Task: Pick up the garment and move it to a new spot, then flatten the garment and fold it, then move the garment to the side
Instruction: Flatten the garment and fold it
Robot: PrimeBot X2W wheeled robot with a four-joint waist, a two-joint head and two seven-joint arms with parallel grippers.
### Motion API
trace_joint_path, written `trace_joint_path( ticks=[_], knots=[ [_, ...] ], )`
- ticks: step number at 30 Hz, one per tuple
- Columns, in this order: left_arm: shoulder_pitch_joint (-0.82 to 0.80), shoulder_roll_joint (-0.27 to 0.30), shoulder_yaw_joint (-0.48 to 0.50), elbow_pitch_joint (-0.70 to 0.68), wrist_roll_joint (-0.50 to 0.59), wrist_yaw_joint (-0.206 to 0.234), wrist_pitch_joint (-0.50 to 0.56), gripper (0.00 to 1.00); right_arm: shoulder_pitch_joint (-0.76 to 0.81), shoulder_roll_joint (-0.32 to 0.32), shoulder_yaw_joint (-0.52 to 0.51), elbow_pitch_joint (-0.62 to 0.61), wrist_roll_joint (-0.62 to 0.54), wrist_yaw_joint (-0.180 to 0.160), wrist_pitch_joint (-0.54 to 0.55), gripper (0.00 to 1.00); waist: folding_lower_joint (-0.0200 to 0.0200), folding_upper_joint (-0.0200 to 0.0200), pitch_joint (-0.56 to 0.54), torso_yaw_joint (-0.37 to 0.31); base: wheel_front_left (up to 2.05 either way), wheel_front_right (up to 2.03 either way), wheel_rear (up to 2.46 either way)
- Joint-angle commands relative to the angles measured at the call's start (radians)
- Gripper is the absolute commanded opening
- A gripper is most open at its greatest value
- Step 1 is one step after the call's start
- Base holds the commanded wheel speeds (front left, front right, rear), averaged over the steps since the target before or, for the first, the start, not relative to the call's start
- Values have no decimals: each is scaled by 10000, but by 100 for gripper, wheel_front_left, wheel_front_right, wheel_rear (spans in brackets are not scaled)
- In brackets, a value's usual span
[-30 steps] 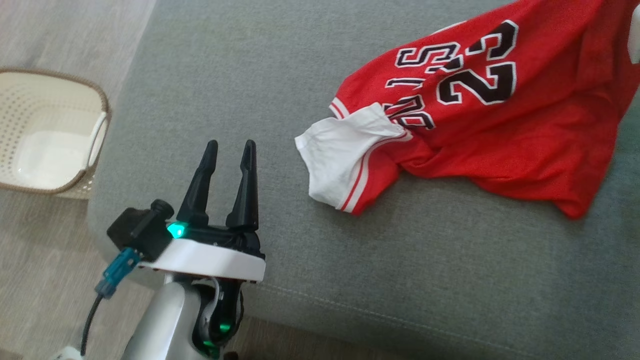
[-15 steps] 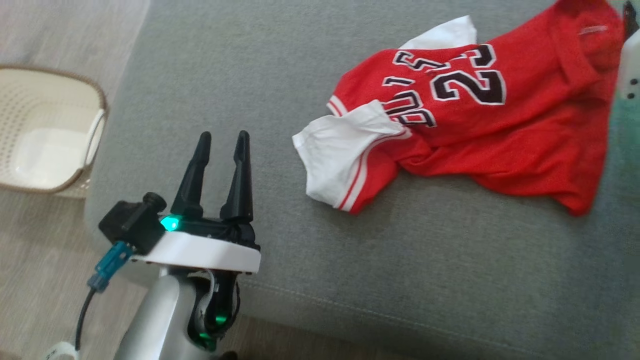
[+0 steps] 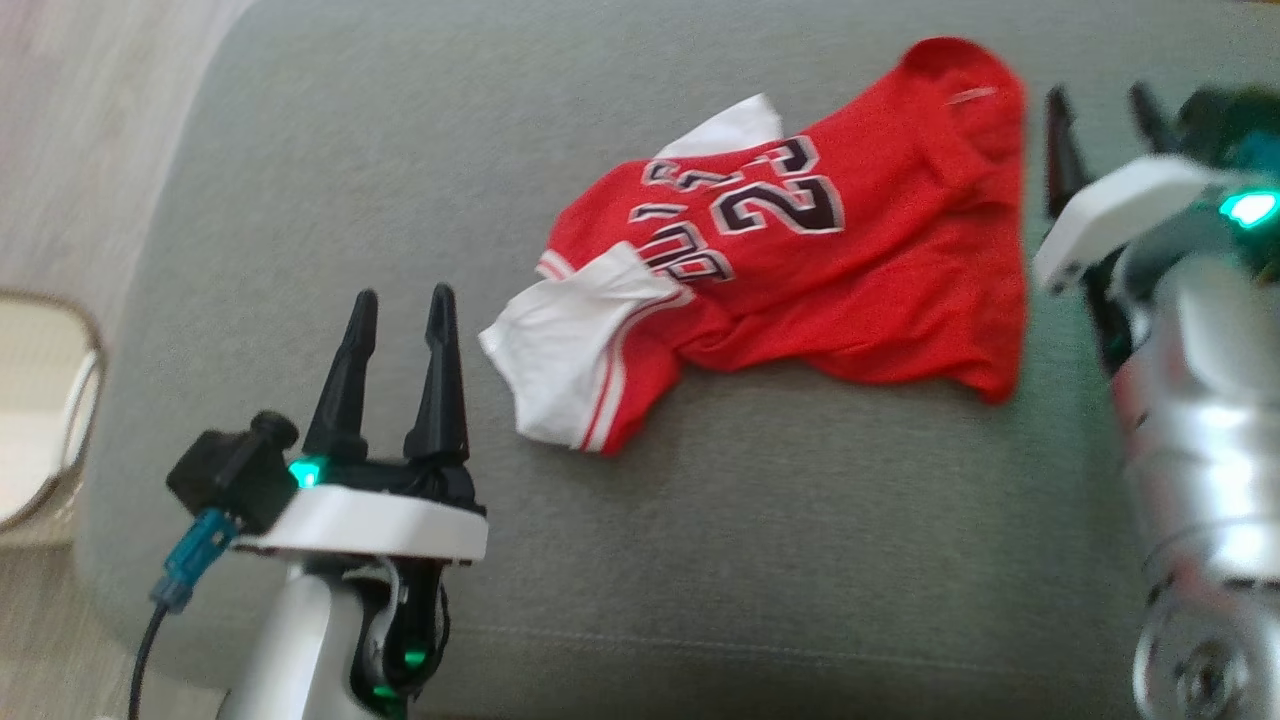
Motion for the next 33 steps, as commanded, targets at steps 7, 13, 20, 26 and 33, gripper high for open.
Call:
trace_joint_path(
  ticks=[7, 13, 20, 26, 33],
  knots=[
    [54, 58, 559, -274, 271, -19, -49, 100, 1684, 463, 1464, -1842, 2281, -4, -209, 100, 1, -1, -459, -992, 0, 0, 0],
    [11, 58, 547, -161, 368, -108, -49, 100, 3496, 475, 2968, -3504, 4410, -4, -169, 100, 1, -1, -241, -1318, 0, 0, 0],
    [-206, 58, 400, -95, 417, -221, -49, 100, 3993, 477, 3261, -4412, 4497, -4, 448, 100, 1, -1, 102, -1273, 0, 0, 0],
    [-353, 58, 273, -5, 394, -267, -49, 100, 3674, 477, 2912, -4125, 4211, -4, 1438, 100, 1, -1, 342, -959, 0, 0, 0],
    [-432, 58, 158, -3, 279, -232, -49, 100, 3315, 478, 2297, -3610, 4045, -4, 1862, 100, 1, -1, 493, -613, 0, 0, 0]
  ],
)
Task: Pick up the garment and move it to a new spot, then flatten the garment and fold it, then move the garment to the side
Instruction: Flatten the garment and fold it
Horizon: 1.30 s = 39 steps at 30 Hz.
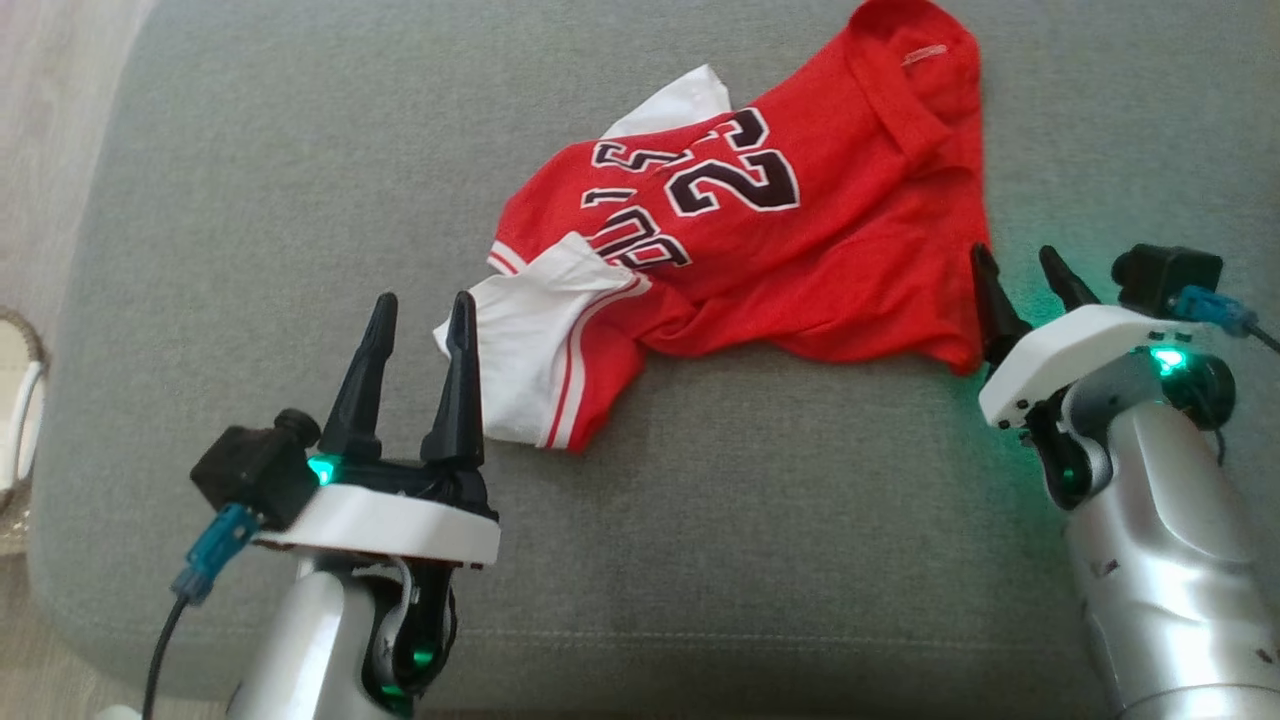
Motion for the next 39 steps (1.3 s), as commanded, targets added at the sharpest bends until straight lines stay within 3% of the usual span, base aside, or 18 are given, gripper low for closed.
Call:
trace_joint_path(
  ticks=[1, 20, 21, 23, 32, 39],
  knots=[
    [-407, 54, 262, -307, -71, 23, -49, 100, -359, 125, 70, -134, -237, -4, 76, 100, 0, 0, 63, 124, 0, 0, 0],
    [-487, 54, 294, -303, -44, 36, -49, 100, -816, 125, -333, 889, -1115, -4, 119, 100, 0, 0, 181, 310, 0, 0, 0],
    [-489, 54, 302, -296, -41, 33, -49, 100, -833, 125, -317, 938, -1140, -4, 127, 57, 0, 0, 184, 315, 0, 0, 0],
    [-499, 54, 320, -285, -36, 28, -49, 100, -868, 125, -302, 1016, -1150, -4, 116, 0, 0, 0, 203, 320, 0, 0, 0],
    [-541, 54, 411, -224, -46, 40, -49, 100, -942, 125, -347, 823, -1505, -4, -347, 0, 0, 0, 73, 270, 0, 0, 0],
    [-339, 54, 557, -201, -33, 91, -49, 100, -574, 126, -164, -134, -1231, -4, -538, 0, 0, 0, -401, 61, 0, 0, 0]
  ],
)
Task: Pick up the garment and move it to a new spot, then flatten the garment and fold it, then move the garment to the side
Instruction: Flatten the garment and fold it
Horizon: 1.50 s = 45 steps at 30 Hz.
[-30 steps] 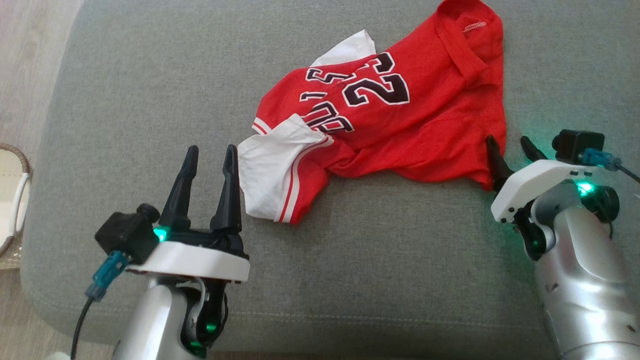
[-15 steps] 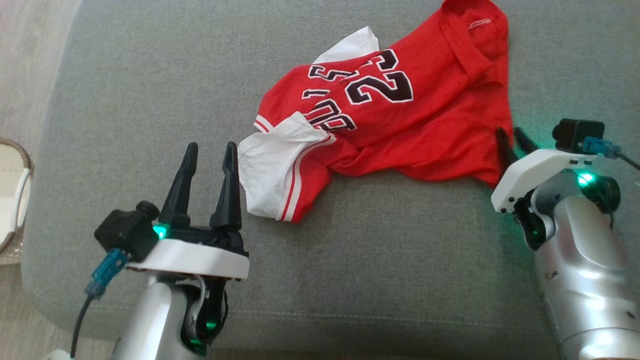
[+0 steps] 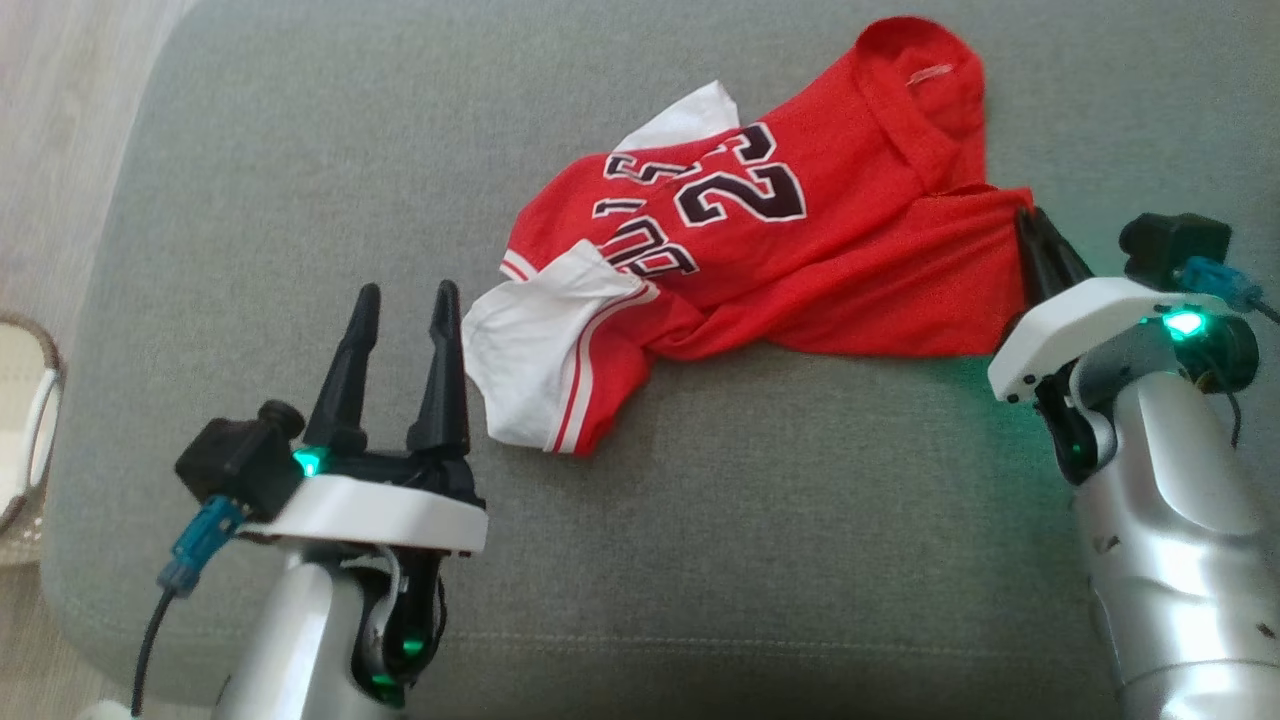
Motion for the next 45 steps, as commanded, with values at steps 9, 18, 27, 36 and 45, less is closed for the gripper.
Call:
trace_joint_path(
  ticks=[9, 18, 27, 36, 45],
  knots=[
    [53, 54, 639, -192, 165, 45, -49, 100, 1398, 118, 312, -2726, 421, -4, 898, 0, 0, 0, -523, -531, 0, 0, 0],
    [-264, 68, 429, 1874, 1060, 105, -49, 100, 1847, 118, 527, -3852, 853, -4, 1482, 0, 0, 0, -256, -987, 0, 0, 0],
    [-1190, 193, 649, 3750, 1575, 431, -49, 100, 1786, 118, 907, -4025, 1129, -4, 1507, 0, 0, 0, 23, -1155, 0, 0, 0],
    [-1442, 157, 998, 4569, 1461, 697, -49, 100, 1742, 118, 938, -3904, 1117, -4, 1409, 0, 0, 0, 63, -1234, 0, 0, 0],
    [-2174, 140, 911, 5813, 1235, 507, 43, 100, 1638, 118, 947, -3899, 1026, -4, 1430, 0, 0, 0, 288, -1404, 0, 0, 0]
  ],
)
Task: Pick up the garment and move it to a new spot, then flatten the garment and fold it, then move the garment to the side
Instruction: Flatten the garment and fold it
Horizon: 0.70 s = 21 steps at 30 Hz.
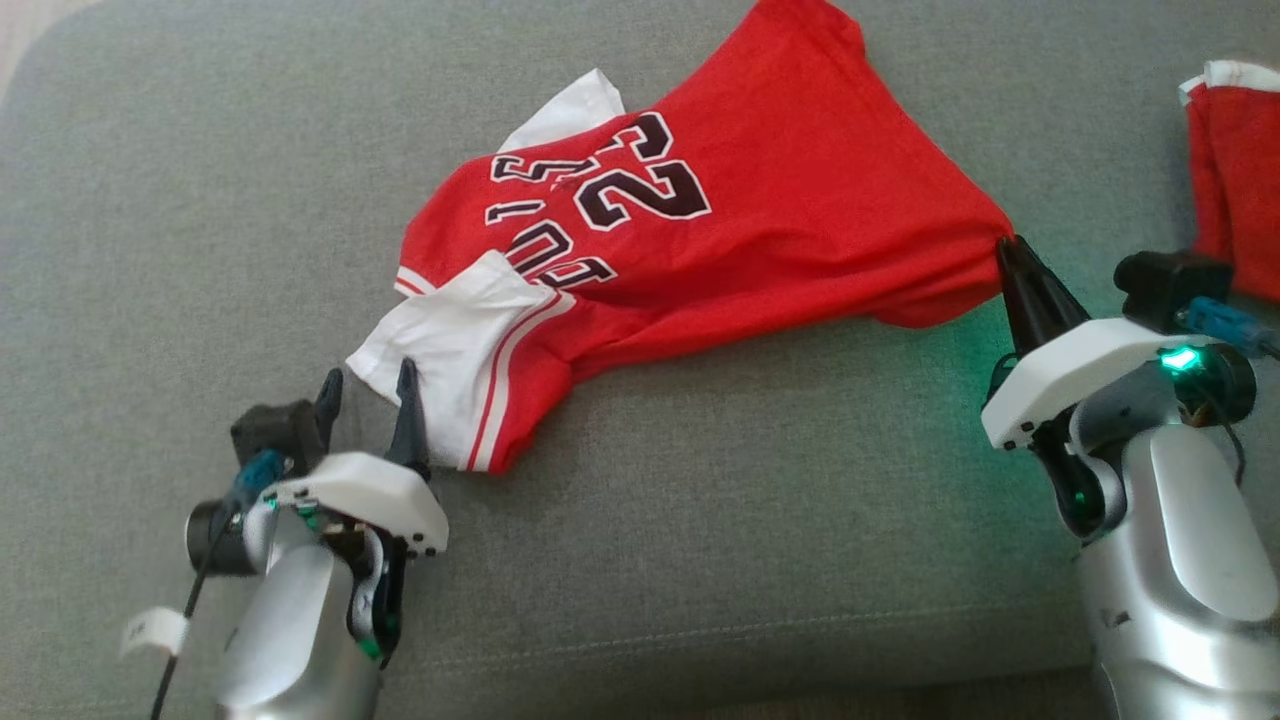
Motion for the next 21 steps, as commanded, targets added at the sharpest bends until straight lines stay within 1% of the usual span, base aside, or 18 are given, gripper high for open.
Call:
trace_joint_path(
  ticks=[1, 9, 21],
  knots=[
    [-416, 120, 270, -14, -87, -34, 68, 100, -354, 93, 184, -342, -40, -4, -67, 0, -1, 0, 47, -27, 0, 0, 0],
    [-788, 151, 309, 728, -283, -70, 111, 100, -353, 93, 141, -317, -63, -4, -76, 0, -1, 0, 53, -81, 0, 0, 0],
    [-1186, 220, 419, 1102, -422, -171, -26, 100, -394, 93, 171, -247, -84, -4, -36, 0, -1, 0, 115, -115, 0, 0, 0]
  ],
)
